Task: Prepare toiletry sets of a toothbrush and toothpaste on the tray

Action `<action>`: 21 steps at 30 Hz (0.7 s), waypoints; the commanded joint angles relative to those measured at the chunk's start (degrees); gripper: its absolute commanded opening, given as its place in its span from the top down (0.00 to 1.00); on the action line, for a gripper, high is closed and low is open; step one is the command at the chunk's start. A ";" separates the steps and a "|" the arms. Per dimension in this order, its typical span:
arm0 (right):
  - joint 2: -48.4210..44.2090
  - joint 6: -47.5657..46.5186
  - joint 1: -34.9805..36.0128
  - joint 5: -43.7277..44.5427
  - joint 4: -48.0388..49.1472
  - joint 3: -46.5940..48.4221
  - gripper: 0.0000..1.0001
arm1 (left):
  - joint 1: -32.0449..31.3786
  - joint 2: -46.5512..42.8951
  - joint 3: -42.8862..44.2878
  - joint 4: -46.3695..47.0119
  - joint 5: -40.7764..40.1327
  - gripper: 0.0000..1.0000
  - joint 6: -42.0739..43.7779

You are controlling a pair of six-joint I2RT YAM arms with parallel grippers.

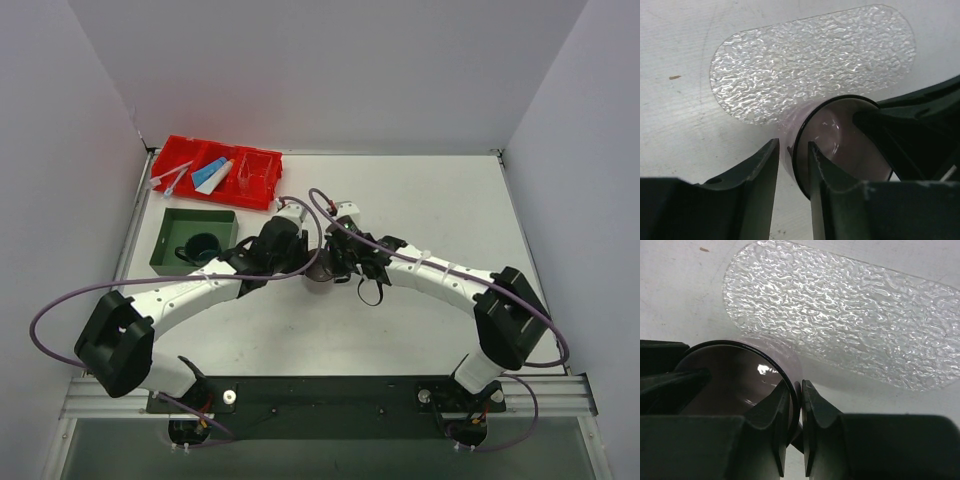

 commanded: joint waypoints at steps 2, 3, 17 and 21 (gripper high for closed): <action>-5.85 -3.00 -4.57 -2.07 3.54 -2.89 1.00 | -0.37 -3.58 1.92 7.06 7.06 0.43 0.72; -6.63 -3.53 -5.18 -3.12 3.63 -3.24 1.00 | -0.37 -3.93 1.75 7.41 7.16 0.38 1.07; -13.15 -25.31 -18.80 -23.50 0.48 -5.35 1.00 | 4.46 -8.06 0.51 9.17 8.74 0.20 2.04; -11.74 -28.74 -25.82 -27.20 -3.13 -3.33 1.00 | 9.20 -10.60 0.34 8.91 8.65 0.20 2.30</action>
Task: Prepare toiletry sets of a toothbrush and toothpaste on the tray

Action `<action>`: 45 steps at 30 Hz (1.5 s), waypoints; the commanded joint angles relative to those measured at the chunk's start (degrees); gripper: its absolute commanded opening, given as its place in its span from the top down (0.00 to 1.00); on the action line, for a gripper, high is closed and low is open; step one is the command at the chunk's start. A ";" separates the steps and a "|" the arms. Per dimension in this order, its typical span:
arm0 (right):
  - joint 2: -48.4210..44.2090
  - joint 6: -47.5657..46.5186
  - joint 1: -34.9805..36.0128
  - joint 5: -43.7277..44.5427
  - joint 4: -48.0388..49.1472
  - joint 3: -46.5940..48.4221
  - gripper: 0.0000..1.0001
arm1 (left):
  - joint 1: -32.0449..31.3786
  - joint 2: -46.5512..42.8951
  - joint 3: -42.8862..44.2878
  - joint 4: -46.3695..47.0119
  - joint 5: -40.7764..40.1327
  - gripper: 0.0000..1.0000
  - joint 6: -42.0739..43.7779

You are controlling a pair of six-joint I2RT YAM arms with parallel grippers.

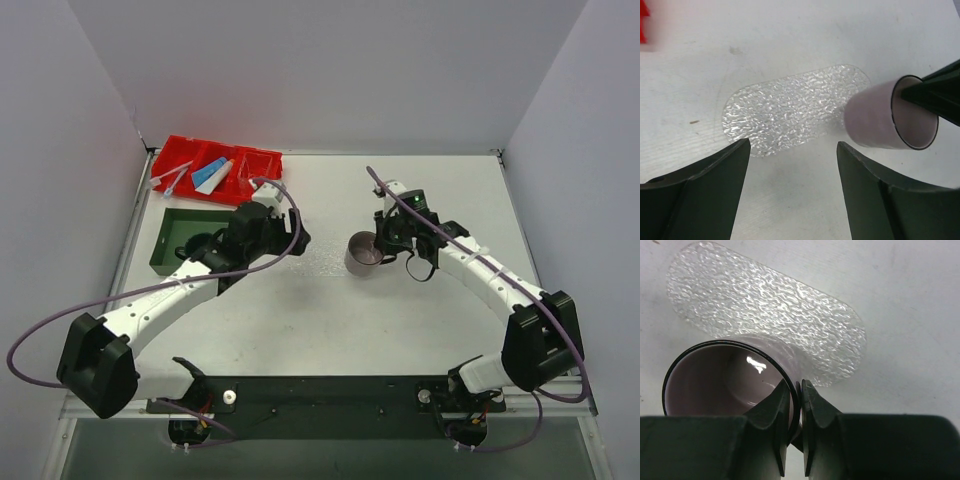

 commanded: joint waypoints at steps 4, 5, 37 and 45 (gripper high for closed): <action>0.48 -11.62 -8.35 -12.26 -2.85 2.53 1.00 | 5.87 -5.74 0.32 1.98 -0.49 0.20 1.02; 1.09 -12.41 -8.79 -12.09 -3.47 2.70 1.00 | 6.05 -5.92 0.31 2.07 -0.58 0.20 1.45; 8.74 -20.06 -11.60 -7.95 5.76 1.21 1.00 | 6.58 -6.18 -0.12 2.24 -1.28 0.20 3.74; 9.53 -19.98 -11.52 -7.87 5.76 1.21 1.00 | 6.58 -6.27 -0.21 2.24 -1.37 0.20 3.66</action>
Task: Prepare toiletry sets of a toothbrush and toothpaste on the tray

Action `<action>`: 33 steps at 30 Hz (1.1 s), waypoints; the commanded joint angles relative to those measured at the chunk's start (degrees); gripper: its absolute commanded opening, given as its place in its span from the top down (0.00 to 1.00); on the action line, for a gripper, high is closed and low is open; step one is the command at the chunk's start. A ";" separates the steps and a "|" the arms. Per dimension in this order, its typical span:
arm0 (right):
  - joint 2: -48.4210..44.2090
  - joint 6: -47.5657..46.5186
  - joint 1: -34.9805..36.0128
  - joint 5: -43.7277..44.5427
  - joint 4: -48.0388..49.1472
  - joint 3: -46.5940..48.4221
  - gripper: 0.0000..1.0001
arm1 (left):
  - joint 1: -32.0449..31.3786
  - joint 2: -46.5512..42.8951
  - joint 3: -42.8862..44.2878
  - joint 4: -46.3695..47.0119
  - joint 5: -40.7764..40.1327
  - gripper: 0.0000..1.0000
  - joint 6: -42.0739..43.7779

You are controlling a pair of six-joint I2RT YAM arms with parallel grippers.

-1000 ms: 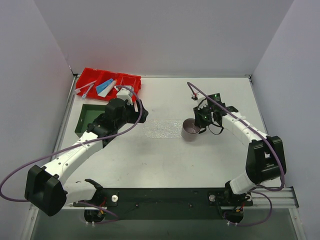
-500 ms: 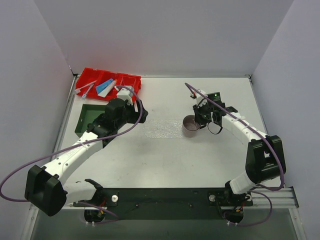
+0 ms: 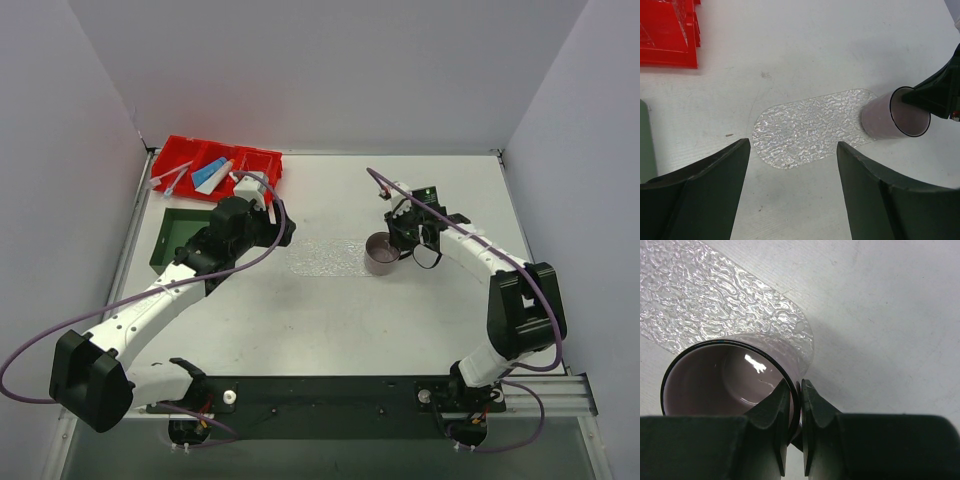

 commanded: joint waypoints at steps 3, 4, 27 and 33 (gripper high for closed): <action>-0.13 -0.57 -0.17 -1.03 3.20 0.53 1.00 | 0.35 -0.90 -0.23 2.31 -0.34 0.20 0.51; 0.05 -0.48 -0.08 -1.03 3.20 0.62 1.00 | 0.35 -0.81 -0.23 2.39 -0.34 0.20 0.51; 1.81 -1.36 0.53 0.91 5.22 1.24 0.99 | 0.35 -0.72 -0.23 2.40 0.36 0.20 0.42; 2.60 -0.83 0.71 1.61 4.34 2.11 0.93 | 0.44 -0.89 -0.23 2.48 0.36 0.20 0.51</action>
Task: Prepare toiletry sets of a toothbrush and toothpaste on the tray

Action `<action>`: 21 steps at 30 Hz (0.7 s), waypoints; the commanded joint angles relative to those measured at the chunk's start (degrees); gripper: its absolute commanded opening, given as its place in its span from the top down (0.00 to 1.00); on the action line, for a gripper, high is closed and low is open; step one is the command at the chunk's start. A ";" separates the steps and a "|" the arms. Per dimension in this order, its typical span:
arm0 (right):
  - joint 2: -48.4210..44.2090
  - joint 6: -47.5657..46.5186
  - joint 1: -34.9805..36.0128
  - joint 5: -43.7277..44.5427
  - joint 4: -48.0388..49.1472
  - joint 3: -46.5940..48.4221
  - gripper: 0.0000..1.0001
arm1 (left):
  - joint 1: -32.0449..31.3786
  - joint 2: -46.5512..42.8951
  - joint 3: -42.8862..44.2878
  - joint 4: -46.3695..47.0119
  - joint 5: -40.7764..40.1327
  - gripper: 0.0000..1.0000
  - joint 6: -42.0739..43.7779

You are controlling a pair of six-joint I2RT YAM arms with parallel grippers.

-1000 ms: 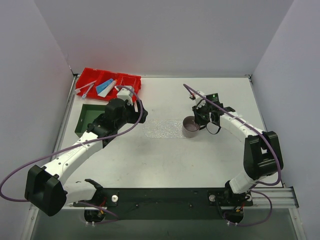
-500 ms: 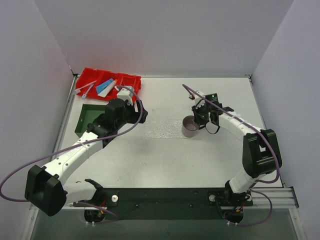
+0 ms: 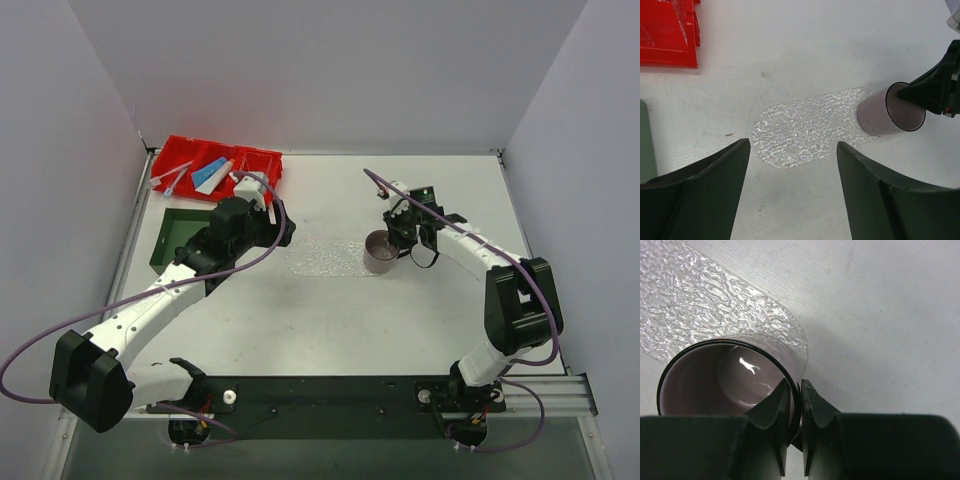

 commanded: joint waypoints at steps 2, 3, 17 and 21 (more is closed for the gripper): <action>0.87 0.00 0.53 0.39 1.57 2.31 0.89 | 0.35 -0.98 -0.15 2.37 0.32 0.20 0.51; 1.05 0.00 0.71 0.47 1.57 2.31 0.88 | 0.35 -0.90 -0.23 2.37 0.32 0.20 0.51; 0.96 0.17 1.85 2.59 1.48 2.75 0.71 | 0.35 -0.90 -0.32 2.37 0.41 0.20 0.51; 0.52 0.26 1.94 2.67 1.39 2.67 0.70 | 0.35 -0.72 -0.24 2.37 0.50 0.20 0.60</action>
